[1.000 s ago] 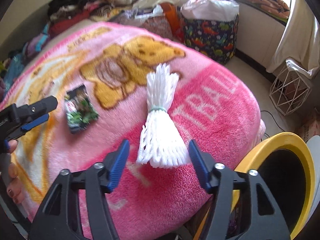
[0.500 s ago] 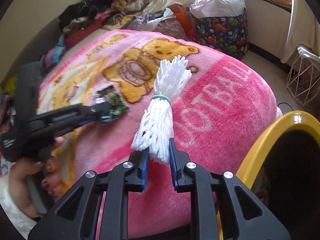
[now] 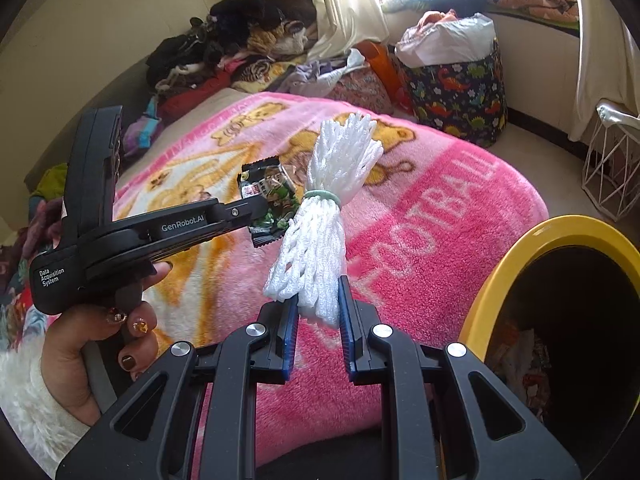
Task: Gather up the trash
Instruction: 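Carry the green packet and white mesh bundle over the yellow bin and open both grippers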
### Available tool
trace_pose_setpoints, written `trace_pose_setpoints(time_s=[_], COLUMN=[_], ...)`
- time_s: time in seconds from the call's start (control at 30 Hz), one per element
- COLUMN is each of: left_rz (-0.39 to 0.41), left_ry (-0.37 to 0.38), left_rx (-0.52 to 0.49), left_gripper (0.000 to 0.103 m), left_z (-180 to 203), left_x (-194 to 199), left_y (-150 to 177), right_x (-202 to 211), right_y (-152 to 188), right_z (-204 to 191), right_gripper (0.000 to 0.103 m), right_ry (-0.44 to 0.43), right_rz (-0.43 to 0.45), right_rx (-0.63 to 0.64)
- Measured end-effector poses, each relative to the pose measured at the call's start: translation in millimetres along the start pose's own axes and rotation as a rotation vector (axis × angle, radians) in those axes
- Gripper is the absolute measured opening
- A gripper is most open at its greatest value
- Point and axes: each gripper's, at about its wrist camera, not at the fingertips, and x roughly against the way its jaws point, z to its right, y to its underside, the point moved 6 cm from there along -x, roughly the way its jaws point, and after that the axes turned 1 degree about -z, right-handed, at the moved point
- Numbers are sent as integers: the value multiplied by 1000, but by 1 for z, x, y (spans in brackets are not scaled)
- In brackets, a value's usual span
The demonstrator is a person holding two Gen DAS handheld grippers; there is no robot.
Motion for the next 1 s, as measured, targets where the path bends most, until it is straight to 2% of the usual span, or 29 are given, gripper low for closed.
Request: trace_pose_setpoints(time_s=[0.4,1.0], left_rz=[67,84], left_ry=[39,105], left_rx=[-95,-202], left_gripper=[10,10], left_z=[43,96], left_x=[33,52], left_y=[-5,10], right_x=[40,79], right_y=[0,9], right_z=[2,37], right_gripper=[18,18], right_ry=[25,100], right_rz=[75,146], right_rx=[-1,-87])
